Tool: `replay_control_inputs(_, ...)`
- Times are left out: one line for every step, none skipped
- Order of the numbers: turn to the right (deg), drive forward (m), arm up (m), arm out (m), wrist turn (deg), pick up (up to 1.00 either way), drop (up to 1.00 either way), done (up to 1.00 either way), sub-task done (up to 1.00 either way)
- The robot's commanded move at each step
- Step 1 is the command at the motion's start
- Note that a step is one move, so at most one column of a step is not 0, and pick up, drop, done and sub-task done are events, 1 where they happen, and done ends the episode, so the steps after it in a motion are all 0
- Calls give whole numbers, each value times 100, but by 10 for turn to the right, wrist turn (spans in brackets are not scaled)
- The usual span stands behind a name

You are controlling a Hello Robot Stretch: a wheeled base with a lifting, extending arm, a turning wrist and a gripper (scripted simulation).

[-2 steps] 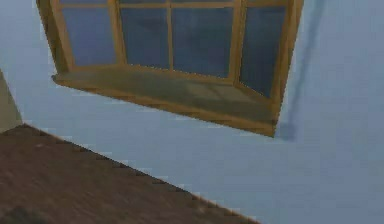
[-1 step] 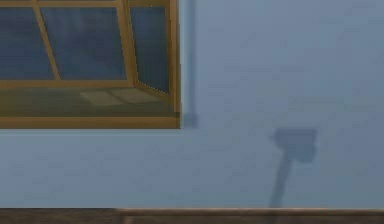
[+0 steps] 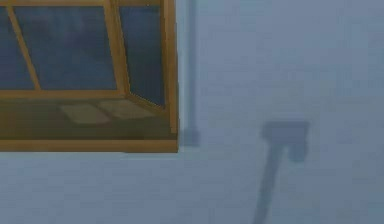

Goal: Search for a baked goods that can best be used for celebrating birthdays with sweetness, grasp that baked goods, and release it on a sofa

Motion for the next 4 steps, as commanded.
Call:
replay_control_inputs(-450, 0, 0, 0, 0, 0, 0, 0, 0)
replay_control_inputs(-420, 0, 0, 0, 0, 0, 0, 0, 0)
replay_control_inputs(-30, 0, 0, 0, 0, 0, 0, 0, 0)
replay_control_inputs(0, 70, 0, 0, 0, 0, 0, 0, 0)
